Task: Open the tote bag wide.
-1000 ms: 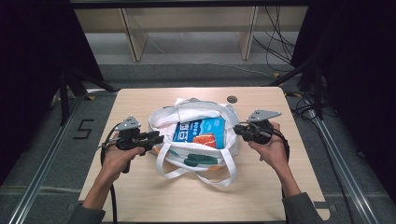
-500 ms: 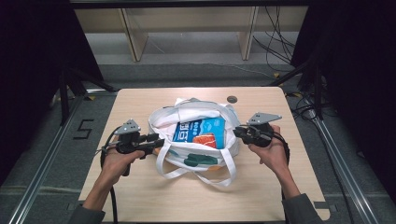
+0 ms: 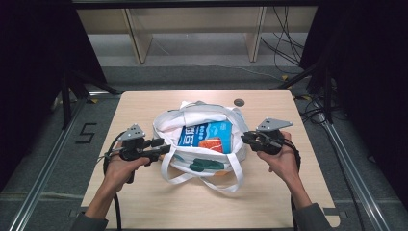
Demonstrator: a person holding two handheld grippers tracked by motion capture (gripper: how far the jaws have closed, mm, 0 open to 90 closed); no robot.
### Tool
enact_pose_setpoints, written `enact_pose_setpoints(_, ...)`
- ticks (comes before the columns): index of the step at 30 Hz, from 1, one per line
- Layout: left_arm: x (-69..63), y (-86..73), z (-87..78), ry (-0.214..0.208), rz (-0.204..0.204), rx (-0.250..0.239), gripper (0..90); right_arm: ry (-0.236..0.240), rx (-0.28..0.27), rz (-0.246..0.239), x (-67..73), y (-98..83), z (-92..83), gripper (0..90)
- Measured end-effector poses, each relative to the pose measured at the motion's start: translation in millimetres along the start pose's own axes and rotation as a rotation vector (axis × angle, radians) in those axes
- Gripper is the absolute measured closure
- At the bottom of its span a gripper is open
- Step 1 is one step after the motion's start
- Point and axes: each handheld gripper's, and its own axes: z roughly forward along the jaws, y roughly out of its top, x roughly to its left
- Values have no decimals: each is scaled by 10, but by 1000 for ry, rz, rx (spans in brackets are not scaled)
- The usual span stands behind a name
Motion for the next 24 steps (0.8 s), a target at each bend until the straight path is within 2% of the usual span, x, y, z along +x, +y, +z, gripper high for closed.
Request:
enact_pose_setpoints(1,-14,-2,-7,-2,-9,1,551,0,-2,10,8,-5,-9,771)
enact_pose_setpoints(2,-17,2,-18,3,2,2,547,10,15,26,26,-8,-30,769)
enact_pose_setpoints(3,-26,-2,-22,-1,-4,4,540,4,-1,5,14,-10,-31,762)
enact_pose_setpoints(6,-60,-18,-38,-1,-2,1,521,9,-1,17,34,-20,-65,742)
enact_pose_setpoints(10,-94,-37,-85,8,13,-4,492,2,-26,7,41,-42,-102,715)
enact_pose_setpoints(11,-106,-46,-98,3,4,-9,492,4,-15,40,69,-51,-124,703)
enact_pose_setpoints(13,-131,-60,-134,6,4,-14,487,0,-13,34,58,-61,-156,667)
enact_pose_setpoints(14,-138,-68,-148,6,19,-12,481,4,-22,56,81,-72,-168,668)
enact_pose_setpoints(16,-170,-97,-162,6,13,-15,457,-3,-37,31,75,-96,-191,656)
enact_pose_setpoints(19,-233,-154,-186,13,13,-9,445,3,-28,46,126,-132,-241,610)
enact_pose_setpoints(20,-248,-169,-191,10,13,-13,433,-2,-39,19,118,-144,-251,597)
enact_pose_setpoints(22,-280,-205,-218,14,12,-14,414,7,-35,52,169,-180,-287,578)
enact_pose_setpoints(23,-293,-229,-235,16,17,-19,406,6,-42,35,158,-193,-297,564)
enact_pose_setpoints(24,-302,-247,-250,15,24,-20,394,10,-47,38,170,-220,-308,550)
